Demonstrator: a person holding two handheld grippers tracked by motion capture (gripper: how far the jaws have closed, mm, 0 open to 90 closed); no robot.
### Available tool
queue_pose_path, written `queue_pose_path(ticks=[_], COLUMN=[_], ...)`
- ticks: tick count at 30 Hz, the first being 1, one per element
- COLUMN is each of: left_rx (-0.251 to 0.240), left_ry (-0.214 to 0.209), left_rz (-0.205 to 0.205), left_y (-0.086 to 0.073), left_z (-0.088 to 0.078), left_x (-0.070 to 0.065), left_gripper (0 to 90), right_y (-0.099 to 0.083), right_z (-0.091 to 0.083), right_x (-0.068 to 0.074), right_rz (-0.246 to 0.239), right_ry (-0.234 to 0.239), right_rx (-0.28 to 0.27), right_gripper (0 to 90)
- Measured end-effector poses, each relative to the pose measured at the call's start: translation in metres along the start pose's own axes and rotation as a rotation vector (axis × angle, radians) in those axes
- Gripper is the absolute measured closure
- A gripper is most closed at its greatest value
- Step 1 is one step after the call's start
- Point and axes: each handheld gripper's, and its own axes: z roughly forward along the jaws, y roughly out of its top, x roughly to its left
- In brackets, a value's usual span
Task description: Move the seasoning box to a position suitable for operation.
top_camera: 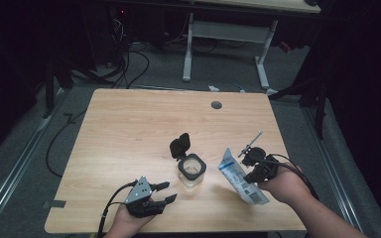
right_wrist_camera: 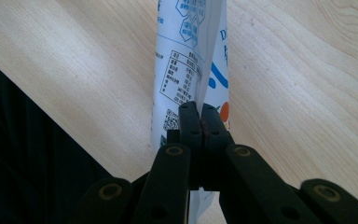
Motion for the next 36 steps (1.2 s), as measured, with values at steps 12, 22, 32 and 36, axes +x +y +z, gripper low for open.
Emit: queue_pose_path(ticks=[12, 22, 32, 36], left_rx=[-0.008, 0.005, 0.002, 0.005], left_ry=[0.006, -0.013, -0.043, -0.061], left_rz=[0.030, 0.046, 0.060, 0.069], left_y=[0.005, 0.010, 0.017, 0.020], left_z=[0.019, 0.039, 0.056, 0.064], left_x=[-0.019, -0.033, -0.044, -0.051], left_gripper=[40.0, 36.2, 32.8, 32.5], right_y=[0.010, 0.026, 0.038, 0.043], right_z=[-0.016, -0.021, -0.026, -0.029], right_x=[0.006, 0.012, 0.019, 0.025], right_rz=[-0.019, -0.060, -0.091, -0.092], right_ry=[0.008, 0.017, 0.016, 0.018], right_rx=[-0.022, -0.042, -0.045, -0.051], right_gripper=[90.0, 90.0, 90.0, 90.0])
